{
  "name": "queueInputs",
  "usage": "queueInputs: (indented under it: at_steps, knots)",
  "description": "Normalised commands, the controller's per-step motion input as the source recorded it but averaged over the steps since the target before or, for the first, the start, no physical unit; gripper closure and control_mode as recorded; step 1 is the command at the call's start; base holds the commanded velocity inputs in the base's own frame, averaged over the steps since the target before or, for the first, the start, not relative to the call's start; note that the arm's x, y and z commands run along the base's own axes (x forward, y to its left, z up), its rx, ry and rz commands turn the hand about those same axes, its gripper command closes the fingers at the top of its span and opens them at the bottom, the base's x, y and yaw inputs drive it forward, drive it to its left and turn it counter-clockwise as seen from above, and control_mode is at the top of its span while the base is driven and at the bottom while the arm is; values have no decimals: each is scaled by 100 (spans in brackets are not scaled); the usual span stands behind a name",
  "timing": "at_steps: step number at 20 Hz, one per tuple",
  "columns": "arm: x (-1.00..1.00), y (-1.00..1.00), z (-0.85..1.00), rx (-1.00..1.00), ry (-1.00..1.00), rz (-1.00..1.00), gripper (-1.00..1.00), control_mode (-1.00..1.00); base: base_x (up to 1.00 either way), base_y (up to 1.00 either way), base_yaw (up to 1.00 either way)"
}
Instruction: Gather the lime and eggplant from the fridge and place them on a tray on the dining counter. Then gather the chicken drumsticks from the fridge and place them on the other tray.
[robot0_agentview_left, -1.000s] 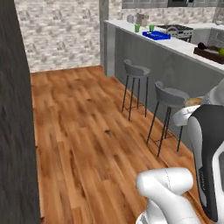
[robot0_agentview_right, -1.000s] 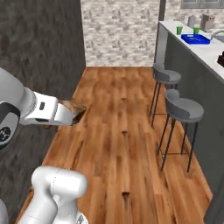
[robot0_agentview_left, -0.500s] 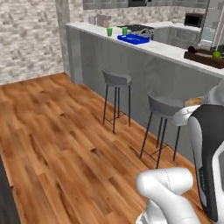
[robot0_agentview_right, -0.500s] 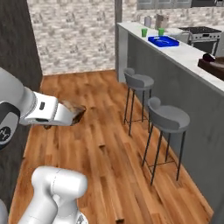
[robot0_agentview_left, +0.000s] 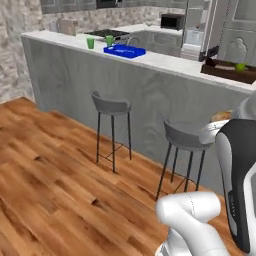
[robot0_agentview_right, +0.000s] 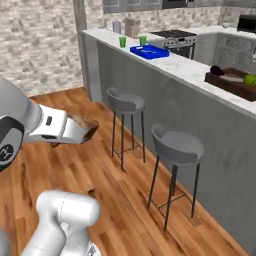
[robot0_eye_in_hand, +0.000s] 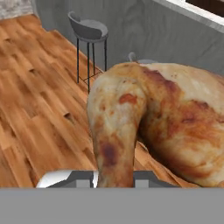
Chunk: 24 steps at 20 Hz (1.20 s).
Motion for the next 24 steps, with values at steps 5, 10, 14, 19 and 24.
queueInputs:
  at_steps: [5,10,14,19,24]
  knots:
    - [0,0,0,0,0,0,100,100,75,83,-48]
    - [0,0,0,0,0,0,100,100,59,82,-46]
    - [0,0,0,0,0,0,100,100,48,85,-46]
    - [0,0,0,0,0,0,100,100,45,87,-47]
    - [0,0,0,0,0,0,100,100,47,91,-48]
